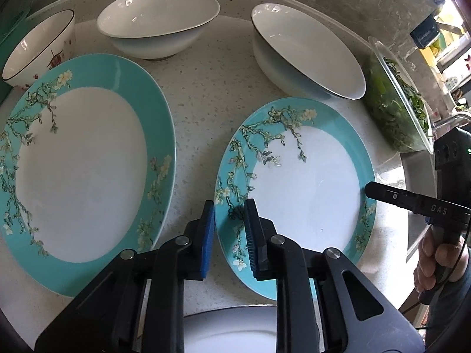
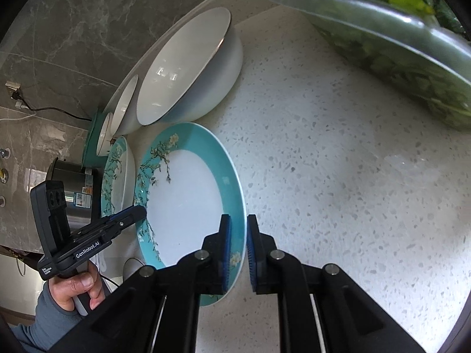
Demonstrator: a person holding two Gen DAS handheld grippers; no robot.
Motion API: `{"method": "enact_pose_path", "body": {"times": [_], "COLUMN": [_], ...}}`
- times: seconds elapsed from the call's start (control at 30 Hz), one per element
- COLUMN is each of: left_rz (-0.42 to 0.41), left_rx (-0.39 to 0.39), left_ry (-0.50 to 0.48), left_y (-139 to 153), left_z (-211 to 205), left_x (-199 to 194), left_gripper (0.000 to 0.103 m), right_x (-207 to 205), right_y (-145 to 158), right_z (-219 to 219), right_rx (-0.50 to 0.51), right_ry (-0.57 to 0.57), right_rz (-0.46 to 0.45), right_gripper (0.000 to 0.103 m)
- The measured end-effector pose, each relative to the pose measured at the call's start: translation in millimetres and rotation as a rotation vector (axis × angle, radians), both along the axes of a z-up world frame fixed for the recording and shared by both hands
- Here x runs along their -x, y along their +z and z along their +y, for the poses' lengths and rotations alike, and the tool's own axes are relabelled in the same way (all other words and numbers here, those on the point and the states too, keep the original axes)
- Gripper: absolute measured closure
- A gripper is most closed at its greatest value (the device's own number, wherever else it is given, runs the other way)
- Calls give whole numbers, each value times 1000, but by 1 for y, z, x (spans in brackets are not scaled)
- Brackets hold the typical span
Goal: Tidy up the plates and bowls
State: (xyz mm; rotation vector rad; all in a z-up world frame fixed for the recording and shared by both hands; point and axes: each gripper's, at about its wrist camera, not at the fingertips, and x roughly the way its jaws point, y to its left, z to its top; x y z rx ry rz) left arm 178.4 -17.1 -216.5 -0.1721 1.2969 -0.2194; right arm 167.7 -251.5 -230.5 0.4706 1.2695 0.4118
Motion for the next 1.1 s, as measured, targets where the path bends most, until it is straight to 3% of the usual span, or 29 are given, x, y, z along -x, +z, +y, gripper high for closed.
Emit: {"method": "enact_pose_path", "body": {"times": [0.57, 0.87, 1.1], "left_rz": [-8, 1, 65], "left_rx": [18, 9, -18], "left_ry": [-4, 54, 96], "left_y": [48, 67, 47], "left_z": [-1, 49, 90], "left_x": [30, 113, 182], "left_gripper": [86, 86, 86], "right_x": [26, 78, 120], "right_y": [39, 56, 23], "right_z": [6, 60, 108], "right_rx": [12, -11, 3], "right_ry": [-23, 67, 137], "right_rz": [-7, 21, 114], "right_gripper": [88, 88, 88]}}
